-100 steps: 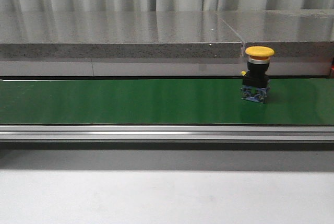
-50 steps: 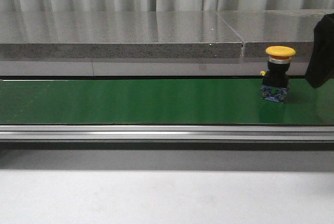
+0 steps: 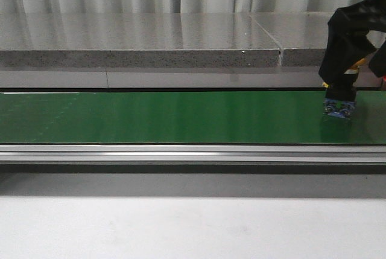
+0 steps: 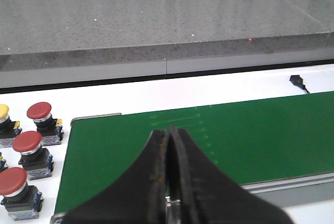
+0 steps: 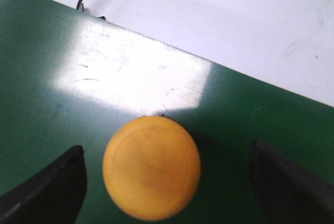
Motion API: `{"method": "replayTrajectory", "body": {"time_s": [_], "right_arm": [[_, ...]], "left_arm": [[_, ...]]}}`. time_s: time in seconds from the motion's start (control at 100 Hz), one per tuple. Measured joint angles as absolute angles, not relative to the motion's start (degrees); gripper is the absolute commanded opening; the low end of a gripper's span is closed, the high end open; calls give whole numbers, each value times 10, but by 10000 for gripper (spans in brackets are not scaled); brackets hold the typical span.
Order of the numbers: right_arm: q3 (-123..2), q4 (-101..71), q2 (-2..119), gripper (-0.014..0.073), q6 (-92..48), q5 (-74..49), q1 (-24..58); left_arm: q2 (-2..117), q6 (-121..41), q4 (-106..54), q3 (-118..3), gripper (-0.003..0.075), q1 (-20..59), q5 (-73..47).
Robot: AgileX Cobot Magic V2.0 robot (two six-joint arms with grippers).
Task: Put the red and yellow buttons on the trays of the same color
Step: 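Carry the yellow button into the yellow tray and release it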
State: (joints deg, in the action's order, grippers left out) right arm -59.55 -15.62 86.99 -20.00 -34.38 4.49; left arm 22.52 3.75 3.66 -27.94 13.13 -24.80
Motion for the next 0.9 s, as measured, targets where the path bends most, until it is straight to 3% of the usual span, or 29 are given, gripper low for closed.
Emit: {"method": "replayTrajectory", "body": {"time_s": [0.1, 0.25, 0.32, 0.6, 0.9], "right_arm": [[-597, -157, 887, 561, -202, -334, 45], [-597, -157, 891, 305, -203, -333, 45], [-598, -157, 891, 240, -203, -335, 45], [-627, -157, 877, 233, -203, -410, 15], [-630, -155, 801, 233, -194, -445, -155]], "left_arm": [[225, 38, 37, -279, -19, 131, -248], [225, 38, 37, -279, -19, 131, -248], [225, 38, 37, -279, -19, 131, -248], [225, 38, 37, -279, -19, 131, -248], [225, 38, 37, -279, -19, 131, -248]]}}
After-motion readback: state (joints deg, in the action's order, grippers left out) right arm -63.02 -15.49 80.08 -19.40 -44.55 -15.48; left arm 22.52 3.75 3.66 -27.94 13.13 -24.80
